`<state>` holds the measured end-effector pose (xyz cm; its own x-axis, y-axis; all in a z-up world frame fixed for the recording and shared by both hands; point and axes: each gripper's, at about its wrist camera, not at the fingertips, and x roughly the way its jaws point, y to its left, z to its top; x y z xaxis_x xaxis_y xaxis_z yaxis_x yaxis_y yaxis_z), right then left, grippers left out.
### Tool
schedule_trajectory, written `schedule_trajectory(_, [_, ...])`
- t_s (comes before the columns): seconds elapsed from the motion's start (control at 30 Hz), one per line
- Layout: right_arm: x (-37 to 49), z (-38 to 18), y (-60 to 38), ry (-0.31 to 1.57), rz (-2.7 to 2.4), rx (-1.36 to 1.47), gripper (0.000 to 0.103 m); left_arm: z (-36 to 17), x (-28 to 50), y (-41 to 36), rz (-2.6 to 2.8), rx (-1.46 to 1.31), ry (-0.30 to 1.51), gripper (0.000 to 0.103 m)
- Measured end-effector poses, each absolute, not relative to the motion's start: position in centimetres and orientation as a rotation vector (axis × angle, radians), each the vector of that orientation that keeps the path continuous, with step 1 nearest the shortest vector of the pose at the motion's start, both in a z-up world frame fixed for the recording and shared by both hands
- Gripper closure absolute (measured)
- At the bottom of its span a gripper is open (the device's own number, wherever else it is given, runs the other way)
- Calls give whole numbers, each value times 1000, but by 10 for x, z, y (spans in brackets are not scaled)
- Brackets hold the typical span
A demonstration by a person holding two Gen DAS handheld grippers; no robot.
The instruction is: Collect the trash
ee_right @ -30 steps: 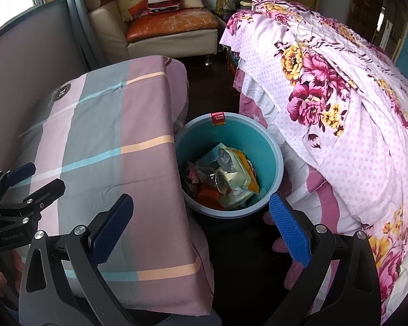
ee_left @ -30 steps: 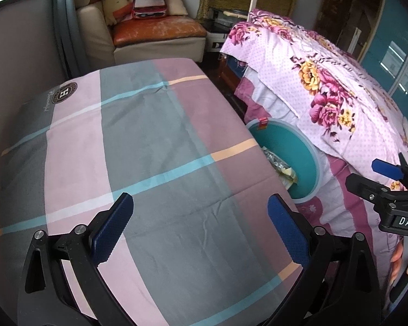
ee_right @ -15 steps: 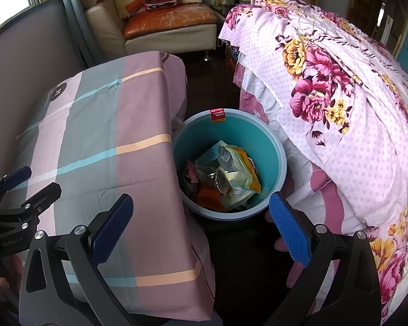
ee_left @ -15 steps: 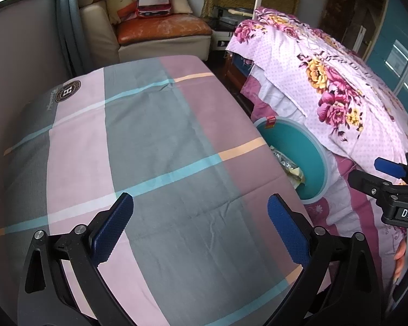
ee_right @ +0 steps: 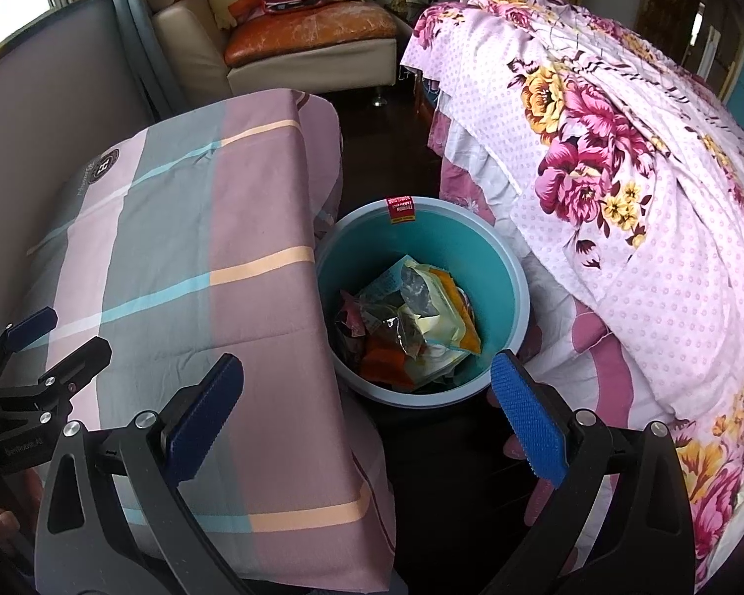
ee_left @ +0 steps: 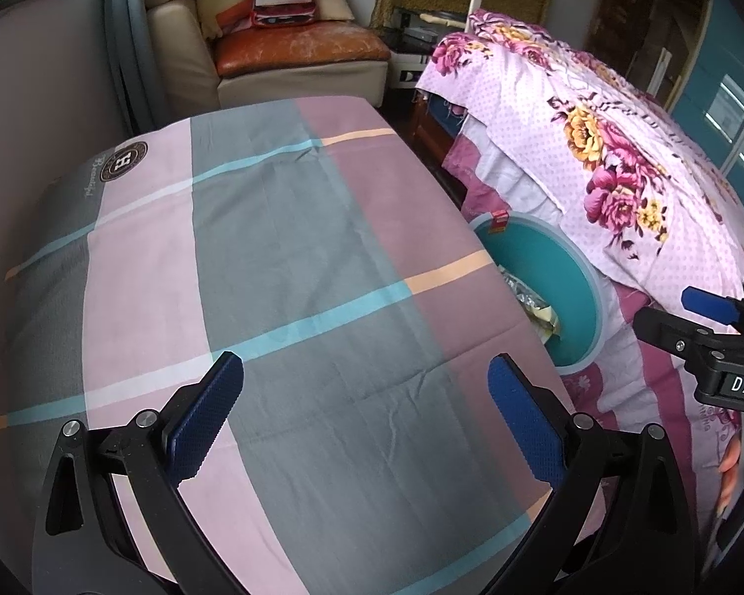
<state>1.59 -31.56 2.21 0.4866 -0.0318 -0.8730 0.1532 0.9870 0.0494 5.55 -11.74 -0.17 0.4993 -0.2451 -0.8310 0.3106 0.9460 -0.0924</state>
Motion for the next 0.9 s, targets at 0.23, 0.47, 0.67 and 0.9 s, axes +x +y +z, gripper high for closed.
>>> schedule_trajectory(0.23, [20, 18, -317, 1067, -112, 128, 7, -5, 56, -120, -334, 74, 1001, 4])
schedule_trajectory(0.47, [26, 13, -319, 1078, -109, 133, 7, -10, 58, -121, -330, 76, 1012, 4])
schedule_trajectory(0.67, [30, 7, -320, 1092, -111, 139, 7, -16, 62, -121, -328, 75, 1028, 4])
schedule_trajectory(0.9, [35, 0, -324, 1103, -118, 146, 7, -24, 68, -123, -329, 78, 1047, 4])
